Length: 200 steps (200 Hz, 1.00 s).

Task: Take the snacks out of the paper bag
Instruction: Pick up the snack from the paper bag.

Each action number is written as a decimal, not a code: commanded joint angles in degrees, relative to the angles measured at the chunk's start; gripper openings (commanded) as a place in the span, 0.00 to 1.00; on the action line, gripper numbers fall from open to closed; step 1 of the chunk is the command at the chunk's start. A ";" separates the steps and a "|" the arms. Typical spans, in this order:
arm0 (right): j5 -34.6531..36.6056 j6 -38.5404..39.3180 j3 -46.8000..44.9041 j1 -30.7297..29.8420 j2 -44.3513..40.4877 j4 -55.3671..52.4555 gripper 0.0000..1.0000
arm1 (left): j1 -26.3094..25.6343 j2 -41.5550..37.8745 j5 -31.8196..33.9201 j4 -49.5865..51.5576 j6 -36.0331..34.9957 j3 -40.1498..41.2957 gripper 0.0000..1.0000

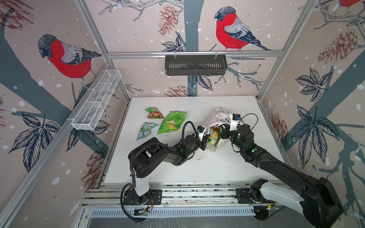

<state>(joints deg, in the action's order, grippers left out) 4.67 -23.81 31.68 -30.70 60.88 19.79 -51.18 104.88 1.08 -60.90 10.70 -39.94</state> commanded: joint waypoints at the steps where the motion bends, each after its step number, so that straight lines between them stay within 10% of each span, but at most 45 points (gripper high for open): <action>1: 0.93 0.08 -0.04 0.11 0.24 -0.56 0.00 | 0.17 -1.63 -0.51 -1.94 0.66 -0.13 0.00; 200: 1.48 0.68 -1.18 0.86 -0.38 -1.12 0.00 | 0.12 -14.12 2.96 12.74 1.67 2.16 0.00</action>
<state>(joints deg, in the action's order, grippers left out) 4.78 -23.77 30.85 -29.93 60.58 20.64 -51.13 92.23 0.32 -47.59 13.58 -38.81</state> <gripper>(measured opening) 0.051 0.103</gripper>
